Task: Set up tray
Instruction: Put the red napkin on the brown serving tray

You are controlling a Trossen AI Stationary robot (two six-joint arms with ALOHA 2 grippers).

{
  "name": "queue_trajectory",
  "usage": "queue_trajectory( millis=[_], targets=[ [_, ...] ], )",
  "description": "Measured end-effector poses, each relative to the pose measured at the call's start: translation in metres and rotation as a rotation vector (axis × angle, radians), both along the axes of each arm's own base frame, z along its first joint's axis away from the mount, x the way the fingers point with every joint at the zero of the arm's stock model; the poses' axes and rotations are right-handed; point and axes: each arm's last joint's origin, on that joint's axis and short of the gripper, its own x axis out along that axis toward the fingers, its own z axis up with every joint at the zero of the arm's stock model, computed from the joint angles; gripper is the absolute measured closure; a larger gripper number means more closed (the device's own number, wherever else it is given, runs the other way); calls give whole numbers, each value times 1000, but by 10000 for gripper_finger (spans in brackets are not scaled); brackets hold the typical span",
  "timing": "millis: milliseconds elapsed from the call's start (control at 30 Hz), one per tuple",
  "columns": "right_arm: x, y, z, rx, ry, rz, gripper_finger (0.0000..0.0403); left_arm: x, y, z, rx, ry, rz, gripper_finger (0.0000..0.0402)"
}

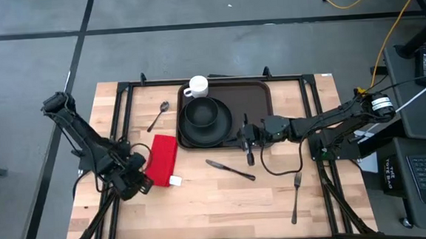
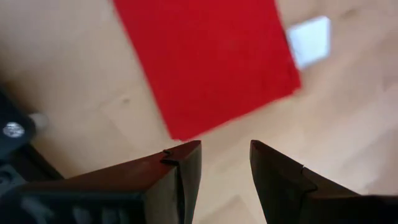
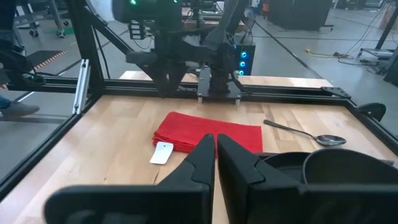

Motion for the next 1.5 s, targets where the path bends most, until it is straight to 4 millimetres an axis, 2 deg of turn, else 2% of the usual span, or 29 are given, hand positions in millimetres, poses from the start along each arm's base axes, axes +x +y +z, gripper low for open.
queue_trajectory(
  millis=[167, 767, 1233, 1500],
  targets=[
    [0, 0, 0, 0, 0, 0, 380, -11, 7, -14, 22, -1, 45, 274],
    [0, 0, 1, 0, -5, -1, 379, -19, 15, -60, -76, 3, 164, 274],
    [0, 0, 1, 0, -5, -1, 379, -14, 8, -62, -189, -39, 186, 274],
    [0, 0, 1, 1, -6, -1, 379, -12, 6, -64, -192, -60, 223, 274]
  ],
)
